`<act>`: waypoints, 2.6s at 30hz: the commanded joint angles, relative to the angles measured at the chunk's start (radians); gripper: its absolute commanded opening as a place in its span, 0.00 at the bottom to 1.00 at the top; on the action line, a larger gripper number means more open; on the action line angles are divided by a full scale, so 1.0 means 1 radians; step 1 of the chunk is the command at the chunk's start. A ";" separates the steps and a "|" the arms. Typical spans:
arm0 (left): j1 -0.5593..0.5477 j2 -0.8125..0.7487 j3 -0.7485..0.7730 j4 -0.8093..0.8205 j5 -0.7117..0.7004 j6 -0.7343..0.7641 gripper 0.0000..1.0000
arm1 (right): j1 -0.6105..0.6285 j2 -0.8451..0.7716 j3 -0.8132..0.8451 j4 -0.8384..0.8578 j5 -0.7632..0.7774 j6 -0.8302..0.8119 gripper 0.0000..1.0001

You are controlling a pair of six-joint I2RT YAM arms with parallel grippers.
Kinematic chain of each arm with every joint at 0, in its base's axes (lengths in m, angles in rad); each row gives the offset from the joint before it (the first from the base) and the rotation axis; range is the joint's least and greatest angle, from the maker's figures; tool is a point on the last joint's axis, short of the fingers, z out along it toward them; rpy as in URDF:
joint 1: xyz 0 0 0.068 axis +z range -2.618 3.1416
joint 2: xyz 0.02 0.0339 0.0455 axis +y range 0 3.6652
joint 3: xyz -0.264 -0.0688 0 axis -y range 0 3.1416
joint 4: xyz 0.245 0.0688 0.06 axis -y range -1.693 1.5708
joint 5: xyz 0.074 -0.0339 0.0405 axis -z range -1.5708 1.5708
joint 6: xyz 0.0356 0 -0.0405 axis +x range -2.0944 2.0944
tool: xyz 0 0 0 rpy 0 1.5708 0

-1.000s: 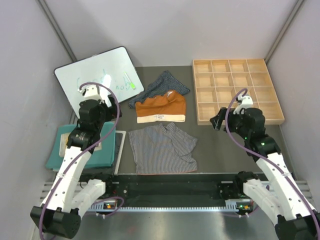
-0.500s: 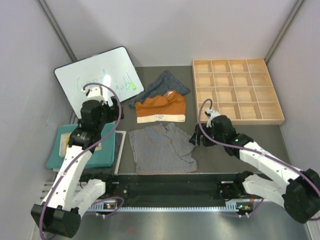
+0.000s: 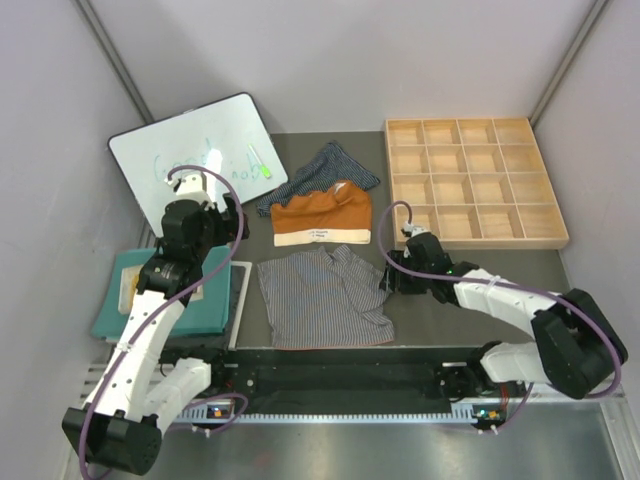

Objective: Roll the underwear
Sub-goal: Fold the underwear at the center of the board.

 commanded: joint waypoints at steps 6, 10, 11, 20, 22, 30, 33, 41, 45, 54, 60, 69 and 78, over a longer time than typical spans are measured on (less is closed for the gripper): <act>-0.002 0.007 0.000 0.038 0.021 0.009 0.99 | 0.009 0.115 0.078 0.095 0.035 -0.020 0.37; -0.002 0.005 0.002 0.040 0.018 0.010 0.99 | 0.007 0.137 0.107 0.095 0.050 -0.027 0.06; -0.002 0.007 0.002 0.040 0.018 0.010 0.99 | 0.007 0.138 0.125 0.087 0.055 -0.033 0.02; -0.002 -0.001 0.000 0.040 0.025 0.007 0.99 | 0.007 0.134 0.260 -0.034 0.185 -0.092 0.00; -0.002 -0.002 0.000 0.038 0.025 0.007 0.99 | 0.009 0.149 0.292 -0.048 0.224 -0.102 0.00; -0.002 0.001 -0.003 0.038 0.018 0.007 0.99 | 0.007 0.242 0.375 -0.068 0.304 -0.159 0.00; -0.002 0.008 -0.004 0.037 0.012 -0.002 0.99 | 0.007 0.260 0.420 -0.101 0.310 -0.173 0.11; -0.002 0.071 -0.050 0.009 0.003 -0.158 0.98 | 0.007 0.057 0.363 -0.186 0.132 -0.168 0.65; -0.003 0.100 -0.159 0.076 -0.024 -0.247 0.93 | 0.019 -0.033 0.248 -0.187 -0.038 -0.110 0.63; -0.002 0.218 -0.245 0.187 0.014 -0.252 0.79 | 0.067 -0.147 0.007 -0.114 -0.100 0.020 0.53; -0.002 0.349 -0.254 0.221 0.046 -0.232 0.68 | 0.131 -0.179 -0.013 -0.085 -0.089 0.077 0.52; -0.002 0.461 -0.277 0.322 0.092 -0.221 0.60 | 0.304 -0.149 0.048 -0.052 -0.029 0.143 0.50; -0.002 0.544 -0.293 0.365 0.141 -0.209 0.59 | 0.530 0.103 0.251 0.001 0.040 0.181 0.47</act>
